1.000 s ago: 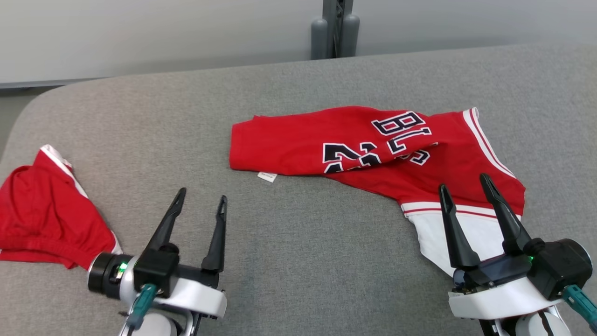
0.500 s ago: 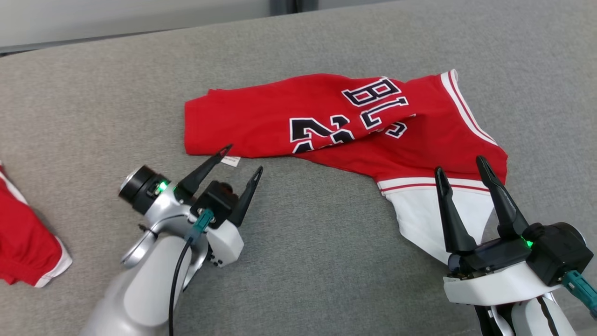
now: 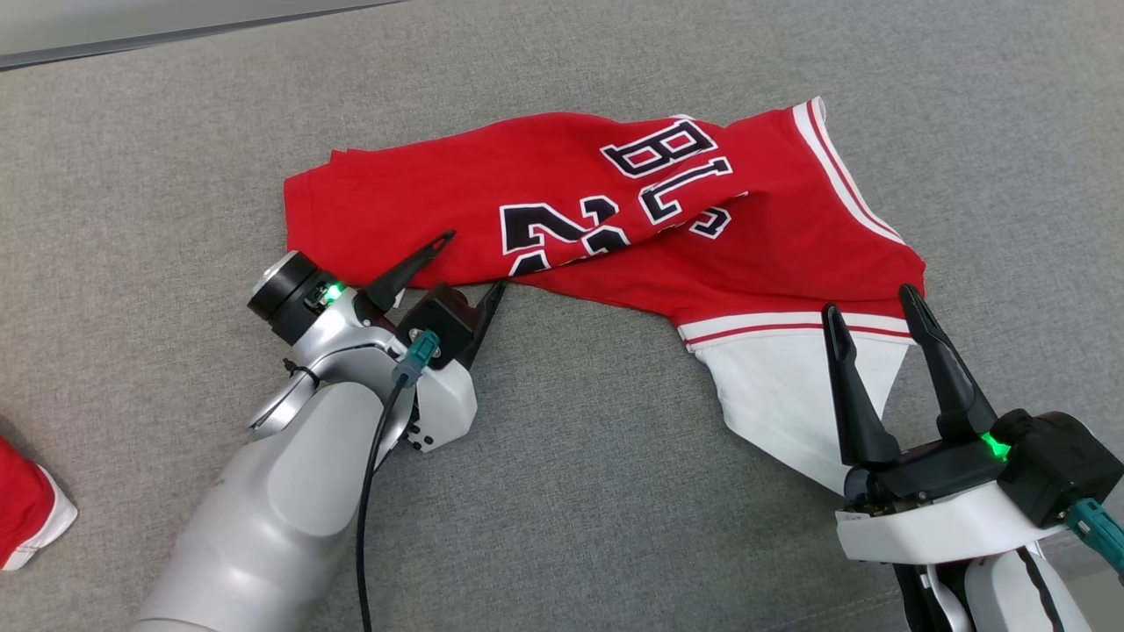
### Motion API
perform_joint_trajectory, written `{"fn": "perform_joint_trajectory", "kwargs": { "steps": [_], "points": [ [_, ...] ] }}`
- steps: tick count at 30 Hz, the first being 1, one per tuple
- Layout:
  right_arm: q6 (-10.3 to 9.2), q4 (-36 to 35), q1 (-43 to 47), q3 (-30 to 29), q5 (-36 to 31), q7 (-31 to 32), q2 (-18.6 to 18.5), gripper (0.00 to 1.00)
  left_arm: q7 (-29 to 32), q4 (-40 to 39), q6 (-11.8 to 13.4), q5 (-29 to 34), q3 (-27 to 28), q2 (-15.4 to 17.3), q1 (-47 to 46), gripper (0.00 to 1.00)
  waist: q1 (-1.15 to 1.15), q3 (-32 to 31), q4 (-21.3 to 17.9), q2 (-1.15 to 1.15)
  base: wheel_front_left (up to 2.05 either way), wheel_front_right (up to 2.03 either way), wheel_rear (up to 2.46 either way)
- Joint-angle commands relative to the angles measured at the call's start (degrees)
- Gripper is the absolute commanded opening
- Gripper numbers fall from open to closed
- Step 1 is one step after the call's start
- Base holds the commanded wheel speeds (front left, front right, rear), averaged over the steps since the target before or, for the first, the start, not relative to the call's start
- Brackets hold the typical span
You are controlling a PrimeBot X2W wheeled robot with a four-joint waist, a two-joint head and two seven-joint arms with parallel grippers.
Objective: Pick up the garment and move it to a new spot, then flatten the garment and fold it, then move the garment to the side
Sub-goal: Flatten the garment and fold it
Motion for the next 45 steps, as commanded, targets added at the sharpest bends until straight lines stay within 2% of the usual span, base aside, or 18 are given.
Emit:
{"fn": "perform_joint_trajectory", "kwargs": {
  "steps": [1,4,5,6,7,10,16,23,29,33,37,41,45],
  "points": [
    [-0.02,-0.2,-0.5,-0.1,-0.1,-0.3,-0.3,1.00,-0.3,0.9,0.4,-0.5,0.2,0.1,-1.1,1.00,0.00,0.1,0.1,0.00,0.00,0.00,0.00],
    [-0.02,-0.2,-0.9,0.2,-0.3,-0.3,-0.3,1.00,-0.3,3.3,1.0,-1.8,0.8,-0.5,-2.3,1.00,0.00,0.4,0.3,0.00,0.00,0.00,0.00],
    [-0.02,-0.2,-0.9,0.2,-0.4,-0.3,-0.3,1.00,-0.3,4.1,1.0,-2.2,0.9,-0.7,-2.5,0.85,0.00,0.4,0.4,0.00,0.00,0.00,0.00],
    [-0.02,-0.2,-0.9,0.2,-0.4,-0.3,-0.3,1.00,-0.4,4.8,0.8,-2.8,1.0,-1.0,-2.8,0.49,0.00,0.5,0.5,0.00,0.00,0.00,0.00],
    [-0.02,0.0,-0.9,0.4,-0.5,-0.3,-0.3,1.00,-0.4,6.1,0.6,-3.6,1.0,-1.3,-3.4,0.00,0.00,0.5,0.8,0.00,0.00,0.00,0.00],
    [-0.01,0.1,-1.1,0.5,-0.6,-0.3,-0.3,1.00,-0.6,7.0,1.3,-4.5,1.2,-1.6,-4.3,0.00,0.00,0.6,1.2,0.00,0.00,0.00,0.00],
    [-0.01,0.3,-1.2,0.4,-0.7,-0.3,-0.3,1.00,-0.7,5.7,0.8,-7.2,1.8,-1.8,-4.7,0.00,0.00,0.6,1.7,0.00,0.00,0.00,0.00],
    [-0.02,1.1,-0.9,0.1,-0.6,-0.3,-0.3,1.00,-0.7,2.8,0.6,-7.6,1.0,-0.5,-3.9,0.00,0.00,-1.0,2.3,0.00,0.00,0.00,0.00],
    [-0.02,1.8,0.0,-0.1,-0.3,-0.3,-0.3,1.00,-0.3,2.5,-0.4,-7.9,-1.6,0.6,-1.5,0.00,0.00,-3.6,3.1,0.00,0.00,0.00,0.00],
    [-0.01,2.1,0.4,-0.3,-0.3,-0.3,-0.3,1.00,3.0,2.7,-1.3,-9.9,-4.5,0.6,0.6,0.00,0.00,-5.9,3.8,0.00,0.00,0.00,0.00],
    [-0.02,2.5,1.6,-0.6,-0.2,-0.3,-0.3,1.00,6.8,-0.9,-1.3,-16.4,-11.8,0.9,2.5,0.00,0.00,-8.4,4.6,0.00,0.00,0.00,0.00],
    [-0.02,2.7,2.5,-1.0,-0.1,-0.3,-0.2,1.00,12.2,-9.0,-1.3,-25.4,-19.6,5.0,4.1,0.00,0.00,-10.5,5.8,0.00,0.00,0.00,0.00],
    [-0.02,2.8,3.3,-1.1,-0.1,-0.3,-0.3,1.00,22.2,-21.7,-1.3,-38.3,-26.0,11.1,5.0,0.00,0.00,-11.8,6.6,0.00,0.00,0.00,0.00]
  ]
}}
